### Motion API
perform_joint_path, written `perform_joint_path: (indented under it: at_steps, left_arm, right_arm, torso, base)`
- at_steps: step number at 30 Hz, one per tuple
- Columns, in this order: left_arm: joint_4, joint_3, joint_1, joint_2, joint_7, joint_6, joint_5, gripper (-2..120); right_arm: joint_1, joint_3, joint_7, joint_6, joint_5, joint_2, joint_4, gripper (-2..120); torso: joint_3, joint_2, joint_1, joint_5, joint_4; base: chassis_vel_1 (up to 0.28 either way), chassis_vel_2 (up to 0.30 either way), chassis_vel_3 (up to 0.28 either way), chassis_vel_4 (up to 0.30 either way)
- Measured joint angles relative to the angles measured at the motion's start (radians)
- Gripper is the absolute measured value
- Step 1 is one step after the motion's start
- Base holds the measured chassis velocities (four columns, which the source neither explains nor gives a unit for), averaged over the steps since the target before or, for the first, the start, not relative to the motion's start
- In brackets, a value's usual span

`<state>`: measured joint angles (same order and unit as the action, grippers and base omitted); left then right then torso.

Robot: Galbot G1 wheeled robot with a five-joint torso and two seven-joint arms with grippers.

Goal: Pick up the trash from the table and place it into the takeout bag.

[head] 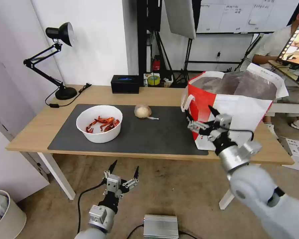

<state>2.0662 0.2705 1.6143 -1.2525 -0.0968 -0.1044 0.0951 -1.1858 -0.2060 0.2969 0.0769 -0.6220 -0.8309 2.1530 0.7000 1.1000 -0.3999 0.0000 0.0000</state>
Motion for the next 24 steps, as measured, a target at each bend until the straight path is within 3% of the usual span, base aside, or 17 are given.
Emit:
perform_joint_path:
  at_steps: [6, 24]
  left_arm:
    - [-0.007, 0.005, -0.008, 0.009, -0.001, -0.001, 0.008, 100]
    - [-0.014, 0.039, -0.018, 0.032, -0.001, -0.005, 0.042, 100]
  right_arm:
    - [-0.079, 0.009, 0.015, 0.054, 0.081, -0.051, -0.016, 100]
    - [-0.313, -0.014, 0.076, 0.07, 0.199, -0.125, -0.014, 100]
  torso:
    - [0.0, 0.0, 0.0, 0.0, 0.0]
    - [0.0, 0.0, 0.0, 0.0, -0.0001]
  base:
    - [0.0, 0.0, 0.0, 0.0]
    - [0.0, 0.0, 0.0, 0.0]
